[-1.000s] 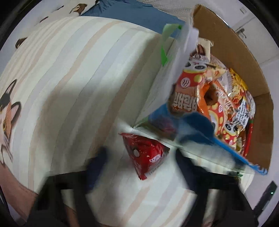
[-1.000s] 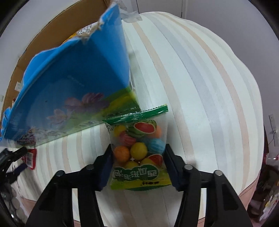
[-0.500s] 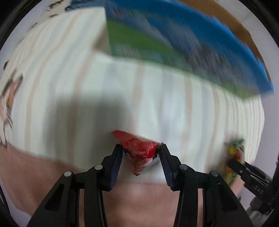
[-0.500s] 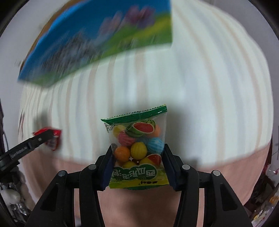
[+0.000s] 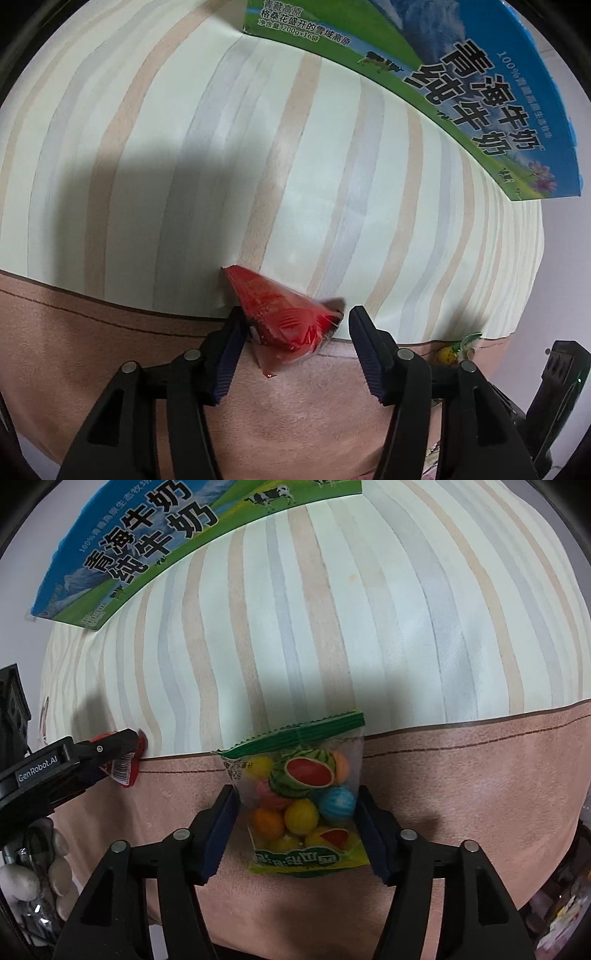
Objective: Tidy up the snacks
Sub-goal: 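Lift the red packet and gumball candy bag and carry both over the box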
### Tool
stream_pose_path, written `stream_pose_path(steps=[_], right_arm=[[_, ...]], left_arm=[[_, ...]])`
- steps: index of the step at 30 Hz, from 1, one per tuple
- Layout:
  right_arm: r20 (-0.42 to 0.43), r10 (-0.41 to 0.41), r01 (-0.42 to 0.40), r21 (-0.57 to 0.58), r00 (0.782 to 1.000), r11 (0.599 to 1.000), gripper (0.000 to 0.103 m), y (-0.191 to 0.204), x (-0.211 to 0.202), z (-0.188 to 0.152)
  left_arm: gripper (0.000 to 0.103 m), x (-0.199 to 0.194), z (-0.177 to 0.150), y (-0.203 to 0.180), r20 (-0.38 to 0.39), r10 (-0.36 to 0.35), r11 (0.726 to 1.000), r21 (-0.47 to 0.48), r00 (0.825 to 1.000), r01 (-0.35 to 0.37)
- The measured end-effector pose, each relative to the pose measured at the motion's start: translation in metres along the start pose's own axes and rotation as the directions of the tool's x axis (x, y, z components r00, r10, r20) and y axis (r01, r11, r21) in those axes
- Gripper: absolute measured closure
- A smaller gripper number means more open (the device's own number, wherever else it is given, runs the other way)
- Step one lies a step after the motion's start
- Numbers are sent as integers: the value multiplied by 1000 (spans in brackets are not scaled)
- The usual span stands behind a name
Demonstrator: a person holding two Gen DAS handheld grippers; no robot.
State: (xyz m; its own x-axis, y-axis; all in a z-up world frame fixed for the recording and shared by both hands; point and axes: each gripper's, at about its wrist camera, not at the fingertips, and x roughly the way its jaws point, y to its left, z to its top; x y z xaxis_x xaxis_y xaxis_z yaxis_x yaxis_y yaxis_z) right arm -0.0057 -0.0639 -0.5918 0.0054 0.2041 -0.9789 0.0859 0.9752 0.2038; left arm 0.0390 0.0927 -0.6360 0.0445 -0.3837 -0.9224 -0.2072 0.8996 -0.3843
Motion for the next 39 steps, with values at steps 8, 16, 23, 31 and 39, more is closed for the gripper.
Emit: stream_pose_path(steps=[8,16,23,31,39], right_arm=[[61,-76,79,-37,995,996,50,11,8,-19],[60,45,-45,-8,997,999,52,3,-12,-31],[139,157,-154,-30,978,988,52,18,-72,-18],[294,204,-159,-168,934,973,52,56,-173,57],[365,161,-100,-180,917,979,52,82,-206,184]], left_arm=[[59,3,-4,-47,79,118,990,63,990,-123],[59,-10,-36,-81,98,119,980,150,988,-133],[59,-69,-25,-110,160,19,979,197,987,-51],[59,-160,55,-146,265,-89,959,284,960,10],[59,-204,166,-193,337,-76,943,331,939,-42]])
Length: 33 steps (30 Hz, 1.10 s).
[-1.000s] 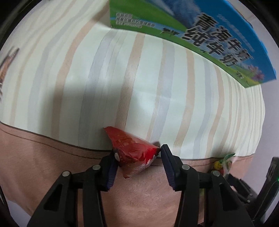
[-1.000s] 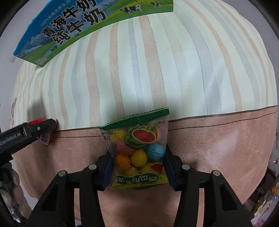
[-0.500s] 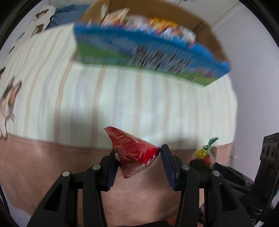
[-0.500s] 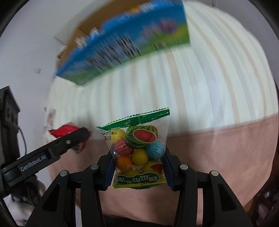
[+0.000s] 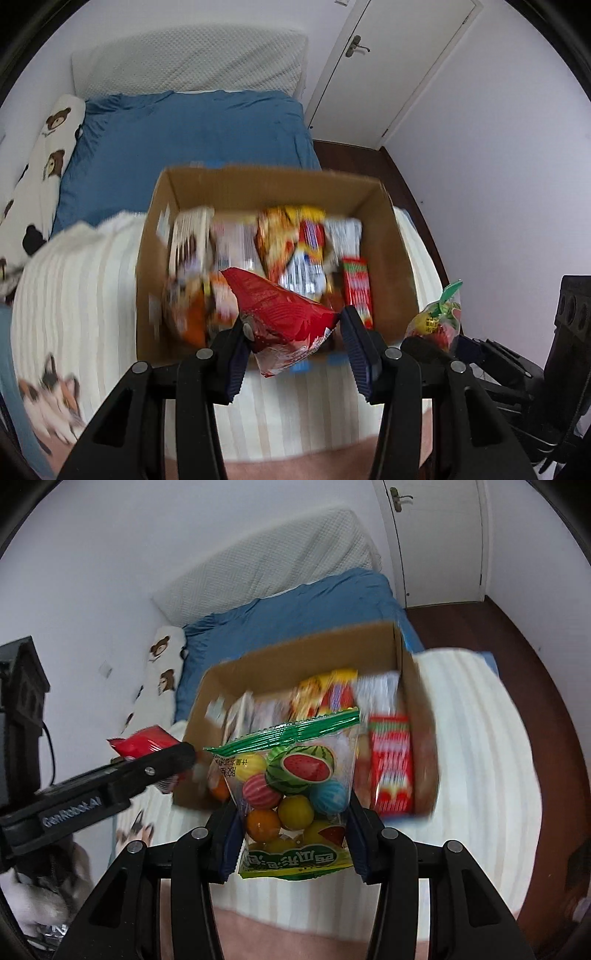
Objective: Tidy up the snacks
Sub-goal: 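Lift the red packet and gumball candy bag and carry both over the box, then open both tools to drop the red packet and candy bag into the box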
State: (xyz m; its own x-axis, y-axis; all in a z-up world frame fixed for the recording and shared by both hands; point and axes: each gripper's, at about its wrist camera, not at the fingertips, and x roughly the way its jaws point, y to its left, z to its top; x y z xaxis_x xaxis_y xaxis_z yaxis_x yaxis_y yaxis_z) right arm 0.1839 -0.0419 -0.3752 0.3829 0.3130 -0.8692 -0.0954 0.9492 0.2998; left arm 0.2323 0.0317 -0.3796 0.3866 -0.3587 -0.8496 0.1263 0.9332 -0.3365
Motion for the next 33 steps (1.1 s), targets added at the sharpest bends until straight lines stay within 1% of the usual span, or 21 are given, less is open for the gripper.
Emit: stream_pose_path(steps=[2,4,5,8,10,13,16,17,18,19,20,21,22,23,24,27,30,33], right_arm=[[-23,-10,11,13,1000,1000,52,-4,12,21],[-56,-32,33,16,998,999,52,-9,33,36],[-79,-40,42,17,996,999,52,-13,44,42],[-145,-61,65,25,988,998,52,-22,75,49],[-178,-80,85,22,981,996,52,-27,96,52],[-231,-83,92,28,969,995,52,-34,122,50],[-285,-85,102,44,955,994,51,-40,138,47],[-309,-92,113,50,947,992,46,-43,143,44],[-329,-103,132,66,939,989,39,-47,146,44],[-336,-111,142,70,935,987,24,-49,149,45],[-333,-110,141,68,936,988,20,-49,148,45],[-331,-122,150,59,936,987,18,-48,147,47],[-330,-145,170,47,933,984,12,-47,146,48],[-330,-159,182,40,930,983,7,-47,146,49],[-331,-161,184,38,930,982,7,-47,145,51],[-333,-187,204,18,924,979,6,-44,141,55],[-333,-199,215,11,922,977,5,-43,137,57],[-330,-208,223,6,921,975,5,-43,132,57]], left_arm=[[59,16,23,0,-38,1,1000,-5,999,-1],[59,43,41,2,-105,-4,1000,-13,994,2],[59,53,43,1,-135,-12,1000,-16,991,10],[59,95,52,5,-244,-21,999,-33,969,13],[59,118,52,9,-288,-9,999,-32,958,0],[59,151,47,14,-372,-5,1000,-31,928,-7],[58,169,38,19,-437,-17,999,-42,899,-2],[58,174,36,21,-459,-20,998,-56,888,-6],[58,177,35,24,-467,-24,998,-66,884,-8],[58,178,35,25,-463,-21,998,-67,886,-12],[56,177,35,26,-453,-2,998,-57,892,-27],[46,176,36,26,-444,15,998,-44,896,-39],[38,175,37,26,-437,31,998,-31,899,-49],[23,172,38,27,-429,47,998,-23,902,-63],[16,170,38,27,-420,55,997,-19,906,-69],[12,161,39,29,-400,80,995,-15,913,-94],[11,151,43,34,-377,103,993,-13,920,-116],[11,140,40,42,-369,101,992,-31,924,-121]])
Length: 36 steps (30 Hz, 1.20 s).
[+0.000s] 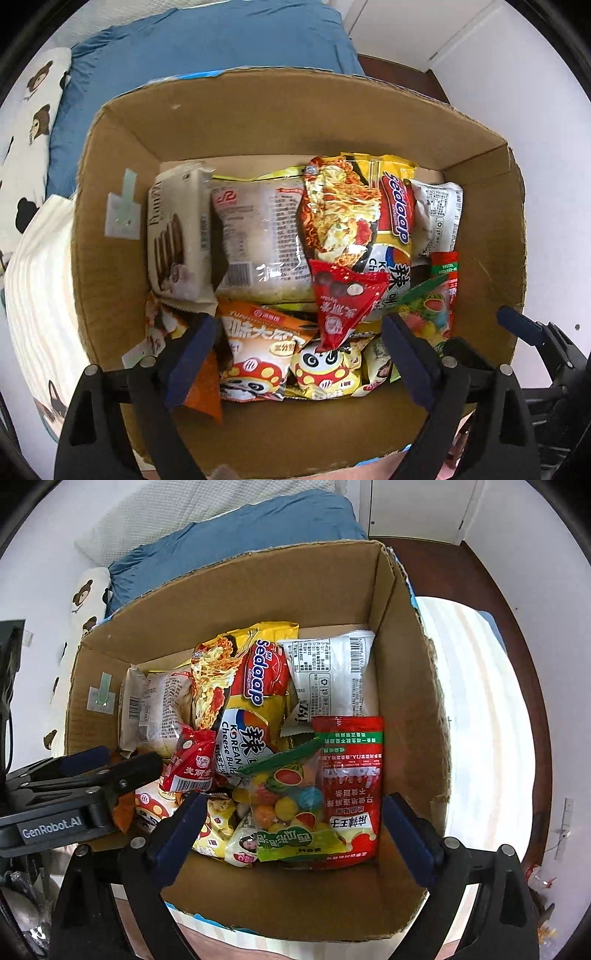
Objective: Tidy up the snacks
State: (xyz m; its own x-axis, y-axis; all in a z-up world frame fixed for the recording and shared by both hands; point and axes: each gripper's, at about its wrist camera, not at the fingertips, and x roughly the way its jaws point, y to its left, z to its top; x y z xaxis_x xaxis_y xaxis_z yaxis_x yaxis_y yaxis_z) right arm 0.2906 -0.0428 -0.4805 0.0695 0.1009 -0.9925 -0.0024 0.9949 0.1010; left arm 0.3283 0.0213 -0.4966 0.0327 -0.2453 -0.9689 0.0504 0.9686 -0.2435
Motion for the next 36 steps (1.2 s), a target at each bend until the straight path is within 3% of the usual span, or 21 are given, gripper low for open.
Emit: stream_pose_path(steps=[11,18,24,36], right_arm=[[10,-7,7,-6,1000,1000,4,1,-7,-12],[72,2,-1,-5,997,1000,4,1,-26,-30],[185,8,-5,-16,983,1000,4,4,-63,-61],[381,27,-3,-63,924,998,1,15,-146,-157]], left_arm=[[11,-10,-18,13,41,12,1000,-23,999,-11],[11,-37,-39,16,132,22,999,-31,991,-18],[11,-75,-76,13,277,79,997,-15,958,-78],[11,-145,-181,6,489,112,993,-27,865,-113]])
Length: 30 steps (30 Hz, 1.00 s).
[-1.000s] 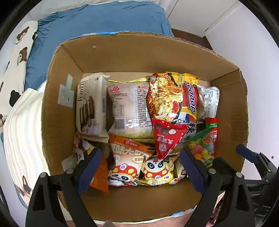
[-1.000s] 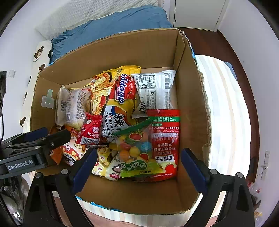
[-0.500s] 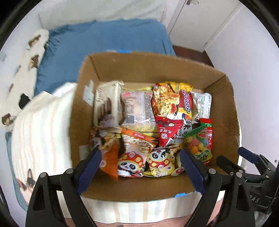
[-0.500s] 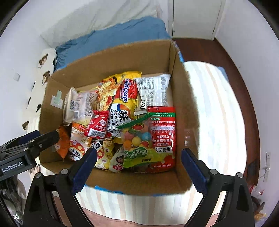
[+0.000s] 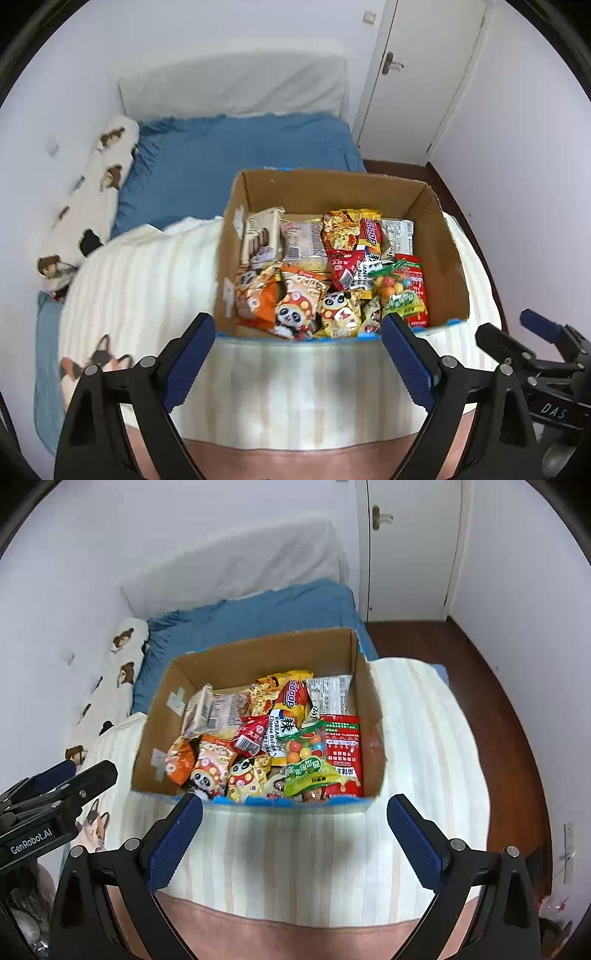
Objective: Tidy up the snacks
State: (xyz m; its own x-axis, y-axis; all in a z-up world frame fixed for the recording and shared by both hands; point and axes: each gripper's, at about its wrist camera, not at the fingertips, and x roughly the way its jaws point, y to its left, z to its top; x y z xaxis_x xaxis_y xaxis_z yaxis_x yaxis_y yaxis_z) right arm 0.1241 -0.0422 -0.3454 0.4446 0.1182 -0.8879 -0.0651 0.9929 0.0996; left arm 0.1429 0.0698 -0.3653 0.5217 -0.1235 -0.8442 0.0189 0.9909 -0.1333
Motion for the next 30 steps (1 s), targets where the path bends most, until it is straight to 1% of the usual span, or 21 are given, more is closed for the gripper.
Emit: stream_pose_path(steps=[6,10,13,16,19,22,30], right_arm=[[70,31,-30,-9,997,1000,1,3,-54,-32],[122,32,-29,-22,992,999,1,7,-89,-54],[156,28,-23,-33,987,999,1,9,-112,-71],[181,24,-17,-40,983,999,0,12,-134,-89],[218,-2,13,-51,976,999,0,15,-155,-106],[240,-8,22,-59,971,998,0,18,-174,-120],[278,2,19,-72,961,997,0,21,-211,-139]], left_arm=[[11,-49,-31,-2,80,20,1000,16,997,-21],[11,-77,-52,-2,122,17,1000,11,992,-18],[11,-99,-69,-5,155,30,999,23,988,-34],[11,-115,-85,-6,172,30,999,21,985,-34],[11,-132,-100,-7,183,29,999,20,983,-34],[11,-144,-109,-8,198,35,999,27,980,-41],[11,-167,-128,-4,225,44,999,15,973,-49]])
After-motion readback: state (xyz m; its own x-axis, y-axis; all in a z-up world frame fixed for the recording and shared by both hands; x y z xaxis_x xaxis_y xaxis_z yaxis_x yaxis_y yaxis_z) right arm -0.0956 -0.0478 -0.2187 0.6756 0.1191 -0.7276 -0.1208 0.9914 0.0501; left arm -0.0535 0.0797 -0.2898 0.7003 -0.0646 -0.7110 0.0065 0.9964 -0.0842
